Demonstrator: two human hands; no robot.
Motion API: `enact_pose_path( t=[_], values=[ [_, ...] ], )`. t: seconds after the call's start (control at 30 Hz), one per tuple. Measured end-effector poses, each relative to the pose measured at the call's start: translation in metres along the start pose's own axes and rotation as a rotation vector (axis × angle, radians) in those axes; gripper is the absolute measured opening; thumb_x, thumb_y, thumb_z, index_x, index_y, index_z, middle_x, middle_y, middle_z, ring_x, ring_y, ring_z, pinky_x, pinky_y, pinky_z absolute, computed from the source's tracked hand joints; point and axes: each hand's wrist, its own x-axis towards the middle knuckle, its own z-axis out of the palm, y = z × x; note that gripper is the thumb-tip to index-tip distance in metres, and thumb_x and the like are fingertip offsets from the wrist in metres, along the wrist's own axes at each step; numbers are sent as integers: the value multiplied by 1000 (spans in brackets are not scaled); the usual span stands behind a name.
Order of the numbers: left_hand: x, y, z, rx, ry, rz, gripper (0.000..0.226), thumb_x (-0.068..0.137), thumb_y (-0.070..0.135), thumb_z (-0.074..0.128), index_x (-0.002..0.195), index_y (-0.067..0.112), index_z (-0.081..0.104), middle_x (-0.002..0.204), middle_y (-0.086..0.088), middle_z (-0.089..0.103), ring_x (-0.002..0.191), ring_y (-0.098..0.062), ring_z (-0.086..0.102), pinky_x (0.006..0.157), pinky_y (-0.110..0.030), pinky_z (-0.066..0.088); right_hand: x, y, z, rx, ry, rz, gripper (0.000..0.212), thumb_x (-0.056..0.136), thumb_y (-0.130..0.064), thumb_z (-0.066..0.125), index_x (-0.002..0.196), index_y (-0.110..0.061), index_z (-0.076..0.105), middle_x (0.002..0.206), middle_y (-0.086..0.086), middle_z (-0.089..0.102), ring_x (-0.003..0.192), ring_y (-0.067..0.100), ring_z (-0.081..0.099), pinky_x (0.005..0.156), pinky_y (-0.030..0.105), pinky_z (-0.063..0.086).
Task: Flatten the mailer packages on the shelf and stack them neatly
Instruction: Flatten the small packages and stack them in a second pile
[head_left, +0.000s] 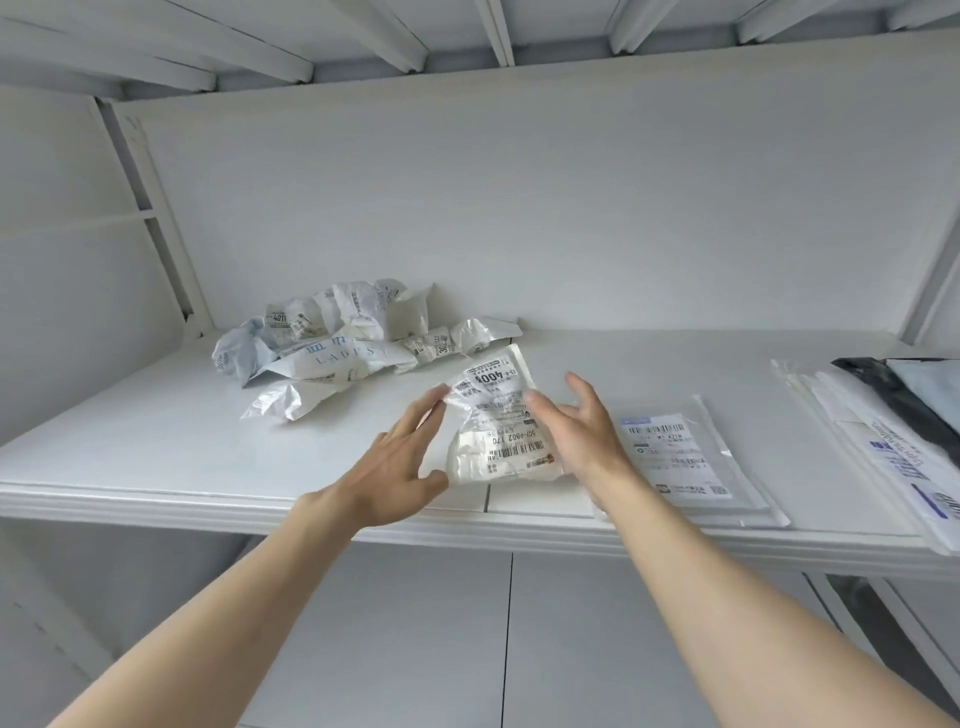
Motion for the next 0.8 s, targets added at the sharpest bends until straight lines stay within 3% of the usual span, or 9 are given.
enact_pose_path(
  t=[0.1,0.23,0.3,0.37,0.5,0.6,0.7,0.8],
  values=[
    [11,16,4,-26,30,35,87,79,33,38,157,15,4,159,21,-12,148,-5,5,114,-41,28,-3,-4,-16,18,65,18,63,83,-24,77,139,-19,47,103,3,66,92,16,69,86,34,55],
    [34,36,6,-99,96,-67,66,90,26,32,155,20,23,162,14,8,148,-14,14,114,-46,28,-14,-3,-35,-16,113,4,46,83,-6,74,126,-12,58,94,7,73,77,18,71,78,36,59],
    [42,51,6,-128,217,-169,64,92,31,29,154,17,22,161,6,15,147,-19,19,114,-47,27,-18,-1,-35,-70,77,-2,52,83,-10,75,130,-13,54,99,6,72,83,18,71,84,39,57],
    [45,67,9,-139,267,-193,62,100,32,31,156,18,8,163,1,9,148,-20,15,115,-48,22,-24,0,-28,-225,42,-10,62,85,-17,72,141,-18,44,113,6,66,98,19,67,93,35,51],
    [41,90,36,80,39,-90,60,105,38,20,157,18,0,164,-3,-11,150,-18,-12,120,-40,1,-37,-3,-10,-551,25,-81,67,94,-10,54,152,-24,24,147,1,40,131,21,46,105,34,37],
    [39,98,60,317,-73,-42,64,103,40,22,156,14,-4,163,-7,-11,149,-24,-16,121,-44,-7,-34,-11,-2,-617,104,-175,59,94,-5,41,151,-19,29,153,0,31,141,19,30,110,33,30],
    [48,94,71,417,-114,16,66,100,43,24,157,19,0,163,-6,1,149,-27,-7,121,-47,-5,-24,-17,8,-631,38,-219,50,98,-14,38,148,-14,35,153,3,36,142,19,29,114,33,27],
    [50,89,71,331,-140,78,81,81,53,-2,156,23,7,162,-4,12,148,-21,8,120,-42,8,-17,-11,19,-816,-105,-264,38,100,-24,34,131,-10,52,138,4,49,134,22,35,112,40,30]
  ],
)
